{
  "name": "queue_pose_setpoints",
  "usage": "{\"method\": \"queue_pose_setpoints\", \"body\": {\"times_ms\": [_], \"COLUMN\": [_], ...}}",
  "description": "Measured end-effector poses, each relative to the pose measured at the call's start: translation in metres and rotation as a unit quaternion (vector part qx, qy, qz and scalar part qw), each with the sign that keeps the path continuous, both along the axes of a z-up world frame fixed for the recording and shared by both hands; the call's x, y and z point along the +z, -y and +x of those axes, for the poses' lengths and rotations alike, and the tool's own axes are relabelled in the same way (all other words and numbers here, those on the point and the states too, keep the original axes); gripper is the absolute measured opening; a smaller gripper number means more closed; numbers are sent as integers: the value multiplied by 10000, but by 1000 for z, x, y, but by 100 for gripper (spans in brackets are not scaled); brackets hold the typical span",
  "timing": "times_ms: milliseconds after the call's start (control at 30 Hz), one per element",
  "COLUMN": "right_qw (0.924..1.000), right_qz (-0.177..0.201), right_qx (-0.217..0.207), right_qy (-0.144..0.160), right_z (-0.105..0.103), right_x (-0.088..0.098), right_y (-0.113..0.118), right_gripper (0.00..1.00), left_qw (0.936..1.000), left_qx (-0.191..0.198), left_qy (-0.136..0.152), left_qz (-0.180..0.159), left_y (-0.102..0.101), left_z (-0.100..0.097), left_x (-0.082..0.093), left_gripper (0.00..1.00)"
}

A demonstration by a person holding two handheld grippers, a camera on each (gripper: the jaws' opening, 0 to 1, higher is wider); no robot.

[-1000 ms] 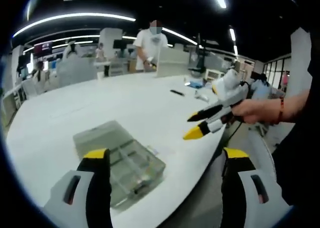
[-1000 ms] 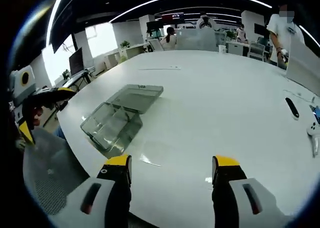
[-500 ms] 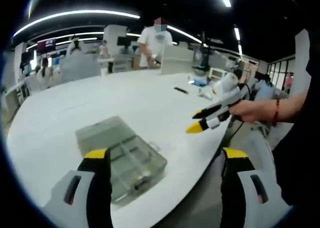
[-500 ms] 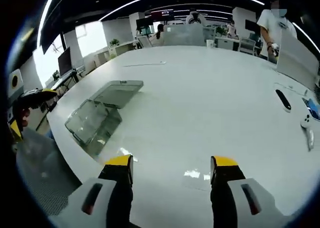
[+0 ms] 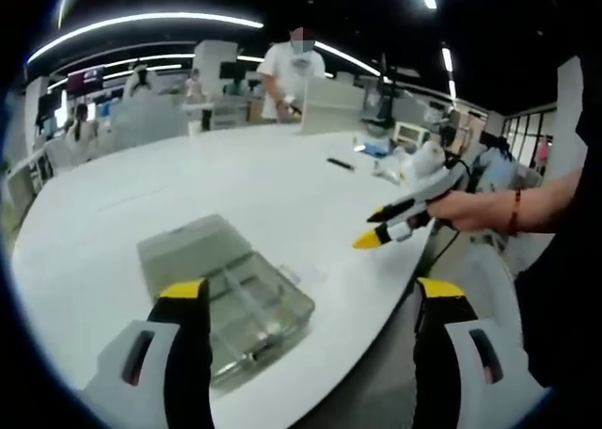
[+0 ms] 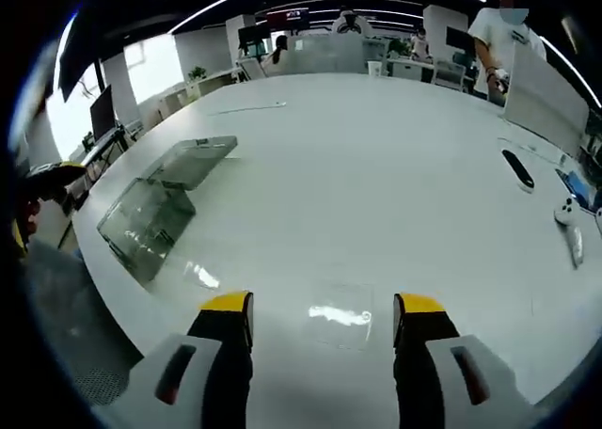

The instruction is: Insert the divider into the dual guide fixture by aligning both edges with the guide slots and pushing it downward to the bottom, including one-sided entry, uneven engagement, binding, and posture correction.

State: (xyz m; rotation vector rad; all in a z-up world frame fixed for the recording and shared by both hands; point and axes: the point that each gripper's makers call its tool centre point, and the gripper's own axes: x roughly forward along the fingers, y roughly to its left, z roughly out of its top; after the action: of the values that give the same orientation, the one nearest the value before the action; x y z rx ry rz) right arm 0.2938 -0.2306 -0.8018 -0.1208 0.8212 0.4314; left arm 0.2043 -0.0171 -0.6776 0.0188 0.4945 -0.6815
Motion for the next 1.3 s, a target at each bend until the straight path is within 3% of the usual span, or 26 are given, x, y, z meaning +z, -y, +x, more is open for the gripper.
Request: {"method": "queue_pose_setpoints", "body": {"times_ms": [500,900,1300], "right_qw": [9995,9991,9985], "right_qz": [-251,-429,-489], "right_qx": [-67,-75,-111], "right_qy": [-157,-20,-201], "right_z": [4,7,-1], "right_x": [-20,-18,-19], "right_y": [2,4,6], "right_gripper": [51,45,30], "left_qw": [9999,9999,9998], "left_qx": [-68,-32,-183], "left_qy": [-142,-136,-85], "left_qz": [-7,16,34], "left_y": [6,1,9], "left_z": [3,4,0], "left_x": [-6,-6,-4], "left_gripper": [86,85,85]}}
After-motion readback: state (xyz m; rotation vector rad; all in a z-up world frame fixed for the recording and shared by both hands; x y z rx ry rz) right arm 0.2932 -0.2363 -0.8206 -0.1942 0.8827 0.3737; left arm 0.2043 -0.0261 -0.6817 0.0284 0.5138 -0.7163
